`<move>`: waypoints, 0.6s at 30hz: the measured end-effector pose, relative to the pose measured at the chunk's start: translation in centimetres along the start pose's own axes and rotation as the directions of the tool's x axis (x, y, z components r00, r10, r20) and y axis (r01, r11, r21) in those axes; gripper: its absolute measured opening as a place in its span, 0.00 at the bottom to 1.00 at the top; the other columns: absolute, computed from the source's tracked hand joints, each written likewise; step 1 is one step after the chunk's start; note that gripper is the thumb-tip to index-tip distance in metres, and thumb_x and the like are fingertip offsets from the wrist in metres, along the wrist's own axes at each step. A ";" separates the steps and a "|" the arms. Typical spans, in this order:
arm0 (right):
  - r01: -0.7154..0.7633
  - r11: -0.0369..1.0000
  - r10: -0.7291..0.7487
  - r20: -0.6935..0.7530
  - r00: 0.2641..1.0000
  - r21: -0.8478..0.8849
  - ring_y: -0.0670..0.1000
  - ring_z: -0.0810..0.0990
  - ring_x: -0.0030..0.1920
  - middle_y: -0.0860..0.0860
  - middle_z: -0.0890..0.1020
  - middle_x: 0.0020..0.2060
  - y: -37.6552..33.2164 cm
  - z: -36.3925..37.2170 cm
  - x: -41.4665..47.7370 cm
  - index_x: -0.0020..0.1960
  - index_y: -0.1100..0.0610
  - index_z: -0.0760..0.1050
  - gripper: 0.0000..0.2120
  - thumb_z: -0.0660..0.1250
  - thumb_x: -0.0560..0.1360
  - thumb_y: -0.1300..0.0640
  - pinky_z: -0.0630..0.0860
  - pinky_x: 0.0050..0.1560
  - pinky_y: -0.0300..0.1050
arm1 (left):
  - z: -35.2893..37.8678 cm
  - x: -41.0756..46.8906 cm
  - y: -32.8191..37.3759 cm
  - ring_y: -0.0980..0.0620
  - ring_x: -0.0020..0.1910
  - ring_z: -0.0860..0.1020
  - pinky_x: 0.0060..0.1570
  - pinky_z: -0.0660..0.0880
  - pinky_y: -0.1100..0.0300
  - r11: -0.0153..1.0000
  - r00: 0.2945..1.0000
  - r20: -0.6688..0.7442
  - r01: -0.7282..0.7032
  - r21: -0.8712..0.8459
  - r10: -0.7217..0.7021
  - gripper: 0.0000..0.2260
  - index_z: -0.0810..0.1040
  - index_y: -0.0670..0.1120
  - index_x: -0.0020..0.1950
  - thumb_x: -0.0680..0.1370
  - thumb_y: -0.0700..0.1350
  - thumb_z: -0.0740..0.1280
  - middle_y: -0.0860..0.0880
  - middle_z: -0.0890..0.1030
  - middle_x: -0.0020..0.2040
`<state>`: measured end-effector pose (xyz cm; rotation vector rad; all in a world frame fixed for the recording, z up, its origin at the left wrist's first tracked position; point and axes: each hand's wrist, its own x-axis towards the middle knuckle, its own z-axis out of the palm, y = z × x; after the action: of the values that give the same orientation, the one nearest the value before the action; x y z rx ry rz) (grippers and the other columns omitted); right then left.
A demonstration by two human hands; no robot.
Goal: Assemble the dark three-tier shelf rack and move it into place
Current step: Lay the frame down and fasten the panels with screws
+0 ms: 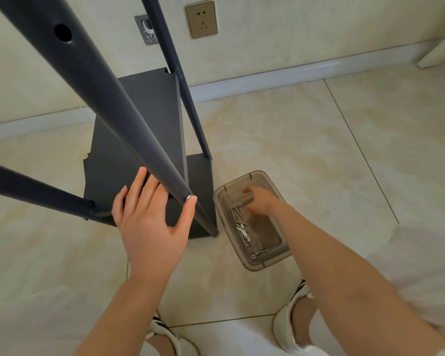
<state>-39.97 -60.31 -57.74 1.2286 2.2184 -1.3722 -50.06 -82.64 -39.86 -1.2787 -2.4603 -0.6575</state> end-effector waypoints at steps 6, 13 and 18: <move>-0.036 0.998 0.028 -0.137 0.990 -0.060 0.60 0.78 0.59 0.61 0.77 0.64 1.8 -2.8 0.5 0.78 0.54 0.58 0.34 0.62 0.74 0.68 0.76 0.54 0.50 | -1.1 0.7 0.9 0.42 0.72 0.72 0.73 0.63 0.39 0.998 0.995 0.088 0.052 -0.031 -0.049 0.22 0.81 0.43 0.64 0.77 0.56 0.66 0.45 0.79 0.67; -0.023 0.991 0.073 -0.386 0.920 0.131 0.57 0.80 0.58 0.59 0.82 0.57 2.9 -4.5 -0.4 0.69 0.60 0.74 0.20 0.66 0.77 0.62 0.73 0.57 0.43 | -1.6 1.7 0.8 0.39 0.66 0.73 0.65 0.66 0.36 0.995 0.983 0.162 0.092 -0.039 -0.085 0.22 0.81 0.46 0.63 0.74 0.58 0.71 0.44 0.80 0.62; 0.144 0.905 0.085 -0.500 0.862 0.401 0.49 0.80 0.46 0.50 0.83 0.44 -1.8 -1.3 -3.8 0.53 0.59 0.82 0.07 0.71 0.76 0.59 0.79 0.51 0.43 | -1.9 2.4 0.1 0.39 0.64 0.70 0.65 0.65 0.36 1.000 0.974 0.224 0.018 0.021 -0.023 0.27 0.81 0.47 0.64 0.75 0.64 0.63 0.44 0.78 0.62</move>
<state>-38.77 -61.58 -53.63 1.9108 2.3296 -1.7820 -51.21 -81.93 -37.14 -1.3906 -2.6549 -0.5181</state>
